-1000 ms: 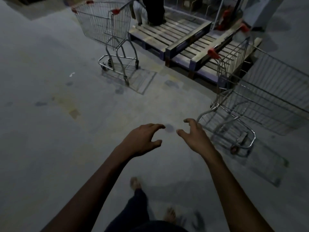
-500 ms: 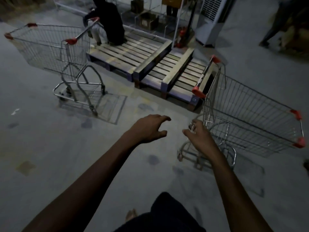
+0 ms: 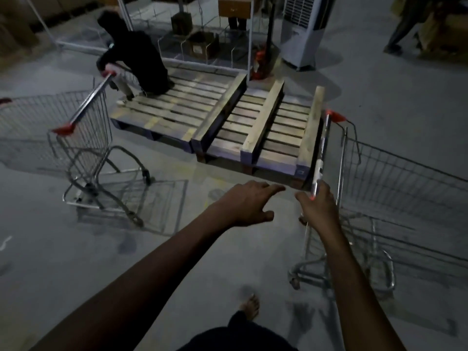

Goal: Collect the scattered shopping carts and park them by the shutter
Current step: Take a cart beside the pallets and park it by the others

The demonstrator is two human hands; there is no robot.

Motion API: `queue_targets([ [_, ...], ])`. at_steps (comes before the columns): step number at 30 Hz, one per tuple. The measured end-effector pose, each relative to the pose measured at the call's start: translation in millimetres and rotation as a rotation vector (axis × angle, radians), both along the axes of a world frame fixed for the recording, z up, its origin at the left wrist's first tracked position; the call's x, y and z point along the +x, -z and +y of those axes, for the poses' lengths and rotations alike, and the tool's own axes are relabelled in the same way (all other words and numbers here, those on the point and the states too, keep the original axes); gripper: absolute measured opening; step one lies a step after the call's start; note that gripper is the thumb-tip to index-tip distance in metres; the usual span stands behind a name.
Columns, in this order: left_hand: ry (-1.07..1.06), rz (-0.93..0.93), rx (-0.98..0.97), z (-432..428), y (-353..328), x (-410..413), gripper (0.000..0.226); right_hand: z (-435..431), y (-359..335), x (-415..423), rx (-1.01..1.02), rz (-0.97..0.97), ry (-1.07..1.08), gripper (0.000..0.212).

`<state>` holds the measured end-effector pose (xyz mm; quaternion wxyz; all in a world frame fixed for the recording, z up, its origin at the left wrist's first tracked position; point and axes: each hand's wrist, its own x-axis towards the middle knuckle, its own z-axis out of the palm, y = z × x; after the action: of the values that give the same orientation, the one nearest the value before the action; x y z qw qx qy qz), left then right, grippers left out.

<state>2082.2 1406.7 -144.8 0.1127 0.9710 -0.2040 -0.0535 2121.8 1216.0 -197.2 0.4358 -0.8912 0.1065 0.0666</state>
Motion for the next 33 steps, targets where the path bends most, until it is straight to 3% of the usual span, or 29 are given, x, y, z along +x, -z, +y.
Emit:
queue_targets([
  [6,0.089,0.019,-0.002,10.6,9.8,100.2,0.070,2.8,11.4,87.0,0.008,0.053,0.111,0.077],
  [12,0.307,0.041,0.016,6.9,24.4,190.2,0.067,1.9,25.1,122.5,0.032,0.197,0.216,0.095],
  [16,0.495,-0.016,0.021,-11.0,12.7,254.9,0.060,9.4,34.2,139.3,0.000,0.221,0.342,0.076],
  [21,0.754,-0.091,0.092,-34.2,11.9,319.2,0.060,24.6,36.4,152.4,0.005,0.252,0.506,0.091],
  [24,0.876,-0.148,0.169,-47.3,23.7,349.4,0.068,33.6,42.1,162.7,-0.072,0.287,0.621,0.083],
  [28,1.042,-0.190,0.255,-74.9,45.2,383.2,0.078,39.9,46.9,165.4,-0.193,0.297,0.669,0.083],
  [33,1.147,-0.233,0.422,-110.4,78.3,426.4,0.085,28.9,58.4,179.3,-0.231,0.466,0.650,0.072],
])
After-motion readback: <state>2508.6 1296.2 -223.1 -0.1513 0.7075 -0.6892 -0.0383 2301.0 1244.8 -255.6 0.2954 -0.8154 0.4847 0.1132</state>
